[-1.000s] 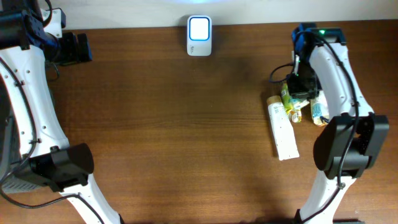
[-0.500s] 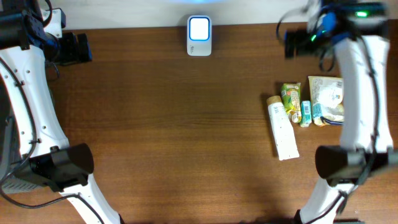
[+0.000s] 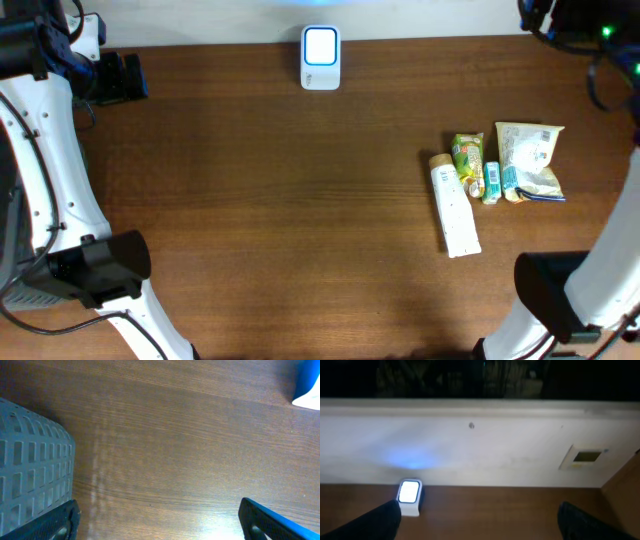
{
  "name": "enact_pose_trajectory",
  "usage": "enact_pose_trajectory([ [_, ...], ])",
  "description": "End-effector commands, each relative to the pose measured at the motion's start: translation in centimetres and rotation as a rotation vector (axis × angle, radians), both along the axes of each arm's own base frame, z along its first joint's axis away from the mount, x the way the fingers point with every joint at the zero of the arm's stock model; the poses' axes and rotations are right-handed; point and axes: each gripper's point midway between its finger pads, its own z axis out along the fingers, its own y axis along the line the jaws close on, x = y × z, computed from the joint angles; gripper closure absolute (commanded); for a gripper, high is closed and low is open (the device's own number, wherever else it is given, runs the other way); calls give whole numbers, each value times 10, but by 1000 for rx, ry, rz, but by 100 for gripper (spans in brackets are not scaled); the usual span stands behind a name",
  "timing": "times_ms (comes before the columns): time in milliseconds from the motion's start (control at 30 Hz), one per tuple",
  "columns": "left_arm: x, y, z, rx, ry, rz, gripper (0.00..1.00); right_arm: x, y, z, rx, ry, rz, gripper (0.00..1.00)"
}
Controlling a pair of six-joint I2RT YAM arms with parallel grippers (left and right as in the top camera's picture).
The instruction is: Scan the item barcode
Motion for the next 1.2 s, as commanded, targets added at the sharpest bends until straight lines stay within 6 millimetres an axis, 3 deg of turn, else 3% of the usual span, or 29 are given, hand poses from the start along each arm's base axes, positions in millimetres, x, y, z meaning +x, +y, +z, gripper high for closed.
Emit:
enact_pose_trajectory([
  [0,0,1,7,4,-23,-9,1,1,1,-4,1,15,11,1],
  [133,0,1,7,4,-23,-9,1,0,0,-11,-2,43,4,1],
  [500,0,1,7,4,-23,-9,1,-4,2,-2,-34,-12,23,1],
  [767,0,1,7,4,-23,-9,1,-23,2,-24,-79,-111,34,1],
  [900,0,1,7,4,-23,-9,1,-38,2,-57,-81,-194,31,1],
  [1000,0,1,7,4,-23,-9,1,-54,2,-96,-83,-252,29,1],
  [1033,0,1,7,4,-23,-9,1,-63,2,-118,-82,-280,28,1],
  [1167,0,1,7,4,-23,-9,1,-91,4,-166,-83,-354,33,1],
])
